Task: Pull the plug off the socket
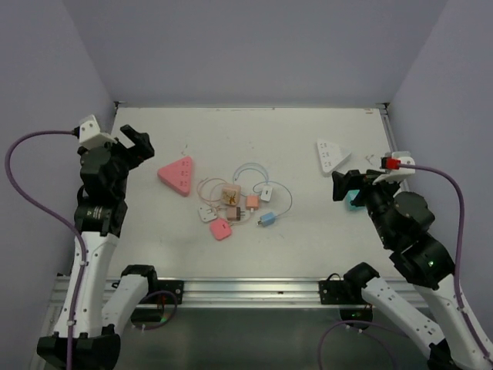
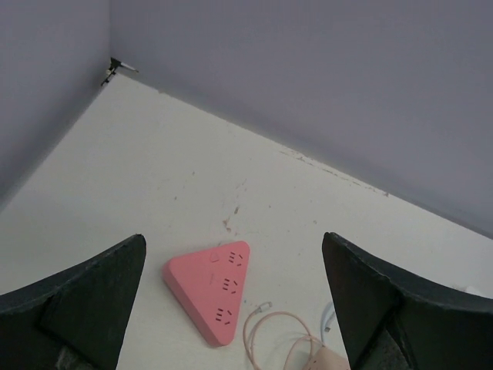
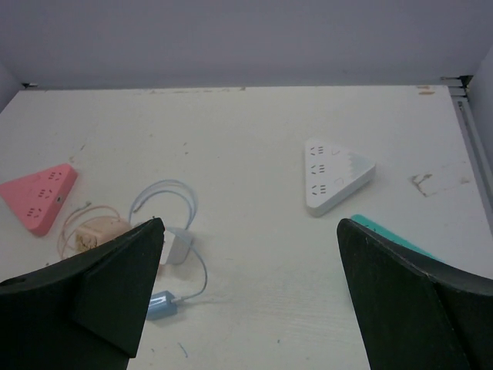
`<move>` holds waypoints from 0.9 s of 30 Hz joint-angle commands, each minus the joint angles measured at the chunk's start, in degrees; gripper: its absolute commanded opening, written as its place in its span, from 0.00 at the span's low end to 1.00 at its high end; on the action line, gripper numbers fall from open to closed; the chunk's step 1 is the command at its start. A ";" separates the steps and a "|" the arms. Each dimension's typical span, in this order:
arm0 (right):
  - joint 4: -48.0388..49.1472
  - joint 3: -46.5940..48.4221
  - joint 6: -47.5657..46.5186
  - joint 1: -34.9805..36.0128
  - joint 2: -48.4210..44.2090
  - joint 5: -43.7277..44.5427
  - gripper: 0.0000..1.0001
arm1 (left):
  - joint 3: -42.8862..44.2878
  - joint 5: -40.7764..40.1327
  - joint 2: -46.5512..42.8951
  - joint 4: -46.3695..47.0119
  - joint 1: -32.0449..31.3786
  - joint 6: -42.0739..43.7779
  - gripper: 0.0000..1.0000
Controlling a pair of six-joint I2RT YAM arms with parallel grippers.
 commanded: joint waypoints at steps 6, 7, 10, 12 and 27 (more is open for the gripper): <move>0.35 -1.03 -6.21 -0.15 -10.16 11.11 0.99 | 11.69 -0.97 -12.17 -18.25 -1.85 11.00 1.00; 0.53 -1.39 -6.83 -0.07 -12.17 11.46 0.99 | 12.30 -1.06 -13.23 -18.87 -2.30 11.26 1.00; 1.76 -3.58 -7.18 -0.07 -15.69 12.95 0.99 | 12.84 -3.51 -16.93 -20.80 -3.79 11.71 1.00; 2.38 -4.81 -7.36 -0.15 -17.11 13.22 0.99 | 12.75 -6.76 -19.47 -21.33 -4.84 11.79 1.00; 2.91 -6.49 -7.54 -0.15 -19.22 13.13 0.99 | -1.84 -18.46 -31.96 -12.37 -6.96 8.89 1.00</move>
